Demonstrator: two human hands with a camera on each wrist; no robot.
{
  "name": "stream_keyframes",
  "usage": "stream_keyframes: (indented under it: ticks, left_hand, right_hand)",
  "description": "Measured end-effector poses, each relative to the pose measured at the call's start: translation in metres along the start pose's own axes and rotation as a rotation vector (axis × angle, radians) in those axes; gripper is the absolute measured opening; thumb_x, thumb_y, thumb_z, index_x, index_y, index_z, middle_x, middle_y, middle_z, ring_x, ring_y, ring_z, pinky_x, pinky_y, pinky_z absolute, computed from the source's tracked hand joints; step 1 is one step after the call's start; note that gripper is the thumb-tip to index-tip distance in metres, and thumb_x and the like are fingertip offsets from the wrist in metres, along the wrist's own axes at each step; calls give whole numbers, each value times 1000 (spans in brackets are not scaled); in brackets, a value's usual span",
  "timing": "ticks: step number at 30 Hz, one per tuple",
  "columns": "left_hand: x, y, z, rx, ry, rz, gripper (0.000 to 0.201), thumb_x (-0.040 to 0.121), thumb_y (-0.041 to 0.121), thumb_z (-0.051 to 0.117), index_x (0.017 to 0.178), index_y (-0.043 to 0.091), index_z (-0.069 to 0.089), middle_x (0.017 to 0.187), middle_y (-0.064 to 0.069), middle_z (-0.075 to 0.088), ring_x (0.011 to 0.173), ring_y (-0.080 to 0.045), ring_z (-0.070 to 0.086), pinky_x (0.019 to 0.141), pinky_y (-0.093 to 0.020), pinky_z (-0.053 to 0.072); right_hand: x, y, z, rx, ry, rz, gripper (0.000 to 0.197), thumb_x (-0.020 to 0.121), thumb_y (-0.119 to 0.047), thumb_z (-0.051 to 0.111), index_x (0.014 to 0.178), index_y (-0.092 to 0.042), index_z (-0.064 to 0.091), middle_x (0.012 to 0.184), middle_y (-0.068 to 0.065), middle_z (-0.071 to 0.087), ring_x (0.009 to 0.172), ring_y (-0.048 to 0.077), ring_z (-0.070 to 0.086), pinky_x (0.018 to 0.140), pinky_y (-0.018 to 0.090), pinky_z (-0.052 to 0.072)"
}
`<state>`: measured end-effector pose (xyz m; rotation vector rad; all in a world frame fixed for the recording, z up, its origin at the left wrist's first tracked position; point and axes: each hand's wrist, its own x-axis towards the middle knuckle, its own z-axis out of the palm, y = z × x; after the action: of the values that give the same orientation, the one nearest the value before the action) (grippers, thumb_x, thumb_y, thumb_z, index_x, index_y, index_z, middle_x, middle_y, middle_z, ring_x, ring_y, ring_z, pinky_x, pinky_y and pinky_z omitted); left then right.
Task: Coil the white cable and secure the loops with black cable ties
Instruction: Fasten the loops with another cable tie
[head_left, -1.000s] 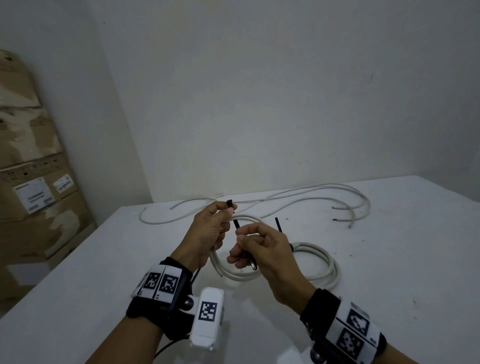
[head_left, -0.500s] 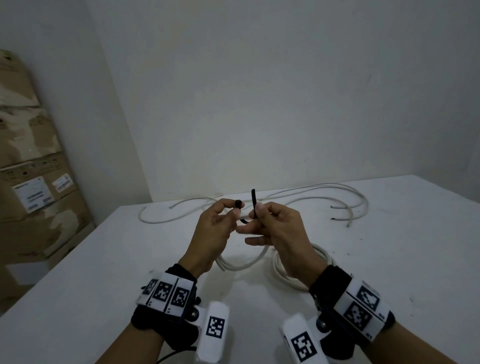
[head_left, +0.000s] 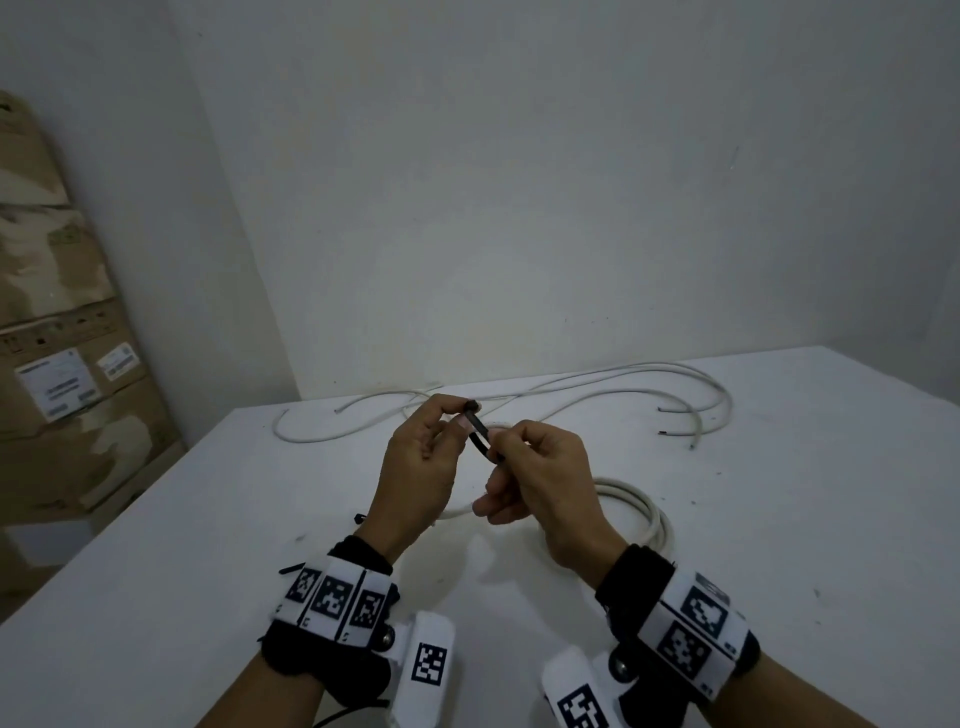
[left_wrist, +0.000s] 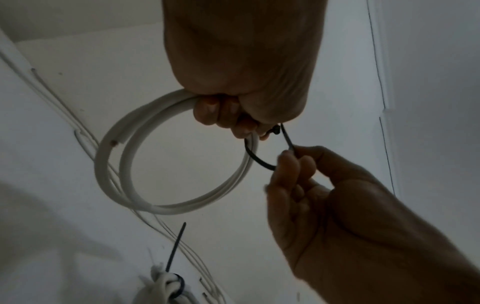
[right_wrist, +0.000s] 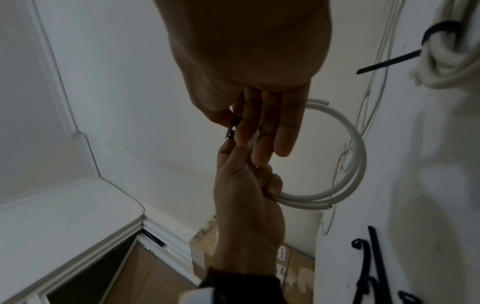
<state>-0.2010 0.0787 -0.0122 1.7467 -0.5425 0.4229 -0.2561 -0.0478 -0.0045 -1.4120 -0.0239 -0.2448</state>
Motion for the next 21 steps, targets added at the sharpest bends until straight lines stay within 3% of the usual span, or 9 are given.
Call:
stream_keyframes:
  ticks: [1,3,6,8,13,17,21]
  left_hand:
    - [-2,0,0,18,-1,26,12,96,15,53,97,19,65,69,3,62,61,-30,46,58,-26,40]
    - [-5,-1,0,37,0,52,12,97,16,53,97,19,64,78,-4,64,64,-32,47,60,-29,41]
    - [-6,-4,0,7,15,17,11,97,18,52,97,19,63,66,-3,57,58,-12,45,56,-21,40]
    - [-5,-6,0,-20,17,-23,10,97,20,52,96,20,62,59,3,49,52,-7,39,51,-18,36]
    - [-3,-6,3,-39,13,-66,10,96,21,55,88,22,61,53,4,42,47,-9,31,48,-21,29]
    - [-3,-5,4,-15,25,-54,15,96,19,55,83,27,59,51,6,43,47,-11,29,49,-25,29]
    - [-5,-5,5,8,28,-43,12,97,19,54,86,22,59,46,12,44,48,-12,28,49,-25,28]
  right_hand:
    - [0,-1,0,16,-1,10,22,94,-15,51,77,-3,59,53,11,58,49,28,65,45,29,51]
    - [-1,-3,0,57,1,32,22,94,-16,52,78,-2,59,53,9,56,49,29,64,45,28,51]
    - [-3,-3,1,103,7,55,26,96,-24,53,81,-4,59,54,6,58,49,29,64,44,28,50]
    - [-3,0,3,94,29,52,28,96,-28,53,82,-4,58,54,4,59,49,30,65,44,28,50]
    - [-2,6,6,19,93,-12,26,94,-20,55,73,-4,55,48,7,57,49,32,65,45,32,51]
    - [0,5,9,8,111,-11,24,92,-17,55,76,0,55,46,6,55,46,30,64,45,31,50]
    - [2,5,9,14,125,-2,23,92,-18,55,73,-3,54,46,6,55,45,30,64,44,29,48]
